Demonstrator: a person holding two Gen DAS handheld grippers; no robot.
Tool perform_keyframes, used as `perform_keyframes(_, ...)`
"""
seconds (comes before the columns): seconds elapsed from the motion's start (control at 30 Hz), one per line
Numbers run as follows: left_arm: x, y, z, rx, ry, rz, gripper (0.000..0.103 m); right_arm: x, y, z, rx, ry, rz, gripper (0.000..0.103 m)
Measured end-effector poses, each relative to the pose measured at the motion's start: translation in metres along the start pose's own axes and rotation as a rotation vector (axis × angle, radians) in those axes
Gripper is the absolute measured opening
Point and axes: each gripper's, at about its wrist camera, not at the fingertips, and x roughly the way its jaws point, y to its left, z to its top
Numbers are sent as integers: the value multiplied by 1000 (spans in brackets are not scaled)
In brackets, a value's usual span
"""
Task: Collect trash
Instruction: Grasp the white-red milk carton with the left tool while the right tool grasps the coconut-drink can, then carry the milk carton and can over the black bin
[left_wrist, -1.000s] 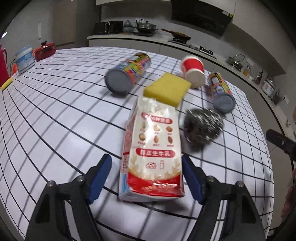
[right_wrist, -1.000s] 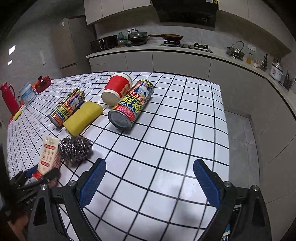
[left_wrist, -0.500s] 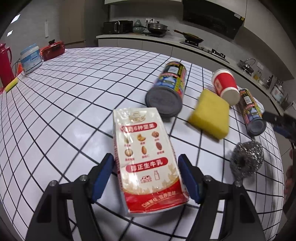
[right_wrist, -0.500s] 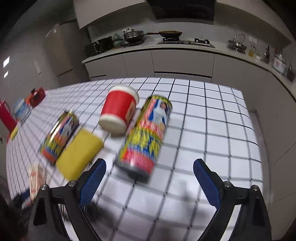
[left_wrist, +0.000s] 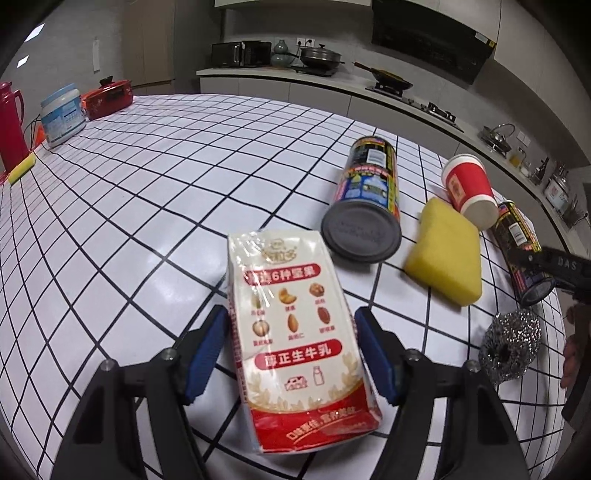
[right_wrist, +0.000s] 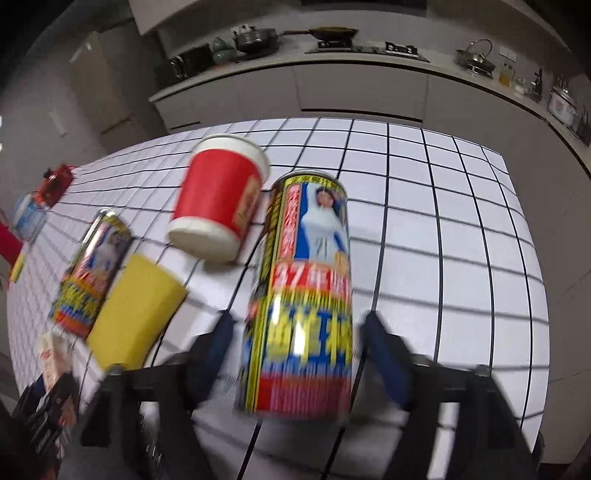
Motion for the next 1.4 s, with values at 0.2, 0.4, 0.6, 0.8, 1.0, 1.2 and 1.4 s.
perform_keyframes(0.2,1,-2,3,25,1,-9,69,8,-4,1,-9,18,53,55)
perform_keyframes(0.4,-16,-14,-3,67,-43,-44,57,-21,-6,-24,-26,-22,72,55)
perform_keyframes(0.6,-27,-20,-21,38,-54,-72,57,-53,-9,-45,-63,-61,71,55)
perform_keyframes(0.8,-43,-31,-30,42,-71,-74,56,-71,-13,-53,-71,-81,89,55)
perform_keyframes(1.0,-66,-53,-34,63,-105,-89,56,-94,-31,-72,-65,-92,94,55)
perform_keyframes(1.2,-90,-88,-42,100,-139,-118,56,-125,-52,-91,-56,-117,91,55)
perform_keyframes(1.4,-113,-122,-55,138,-159,-158,56,-156,-79,-111,-44,-135,78,55)
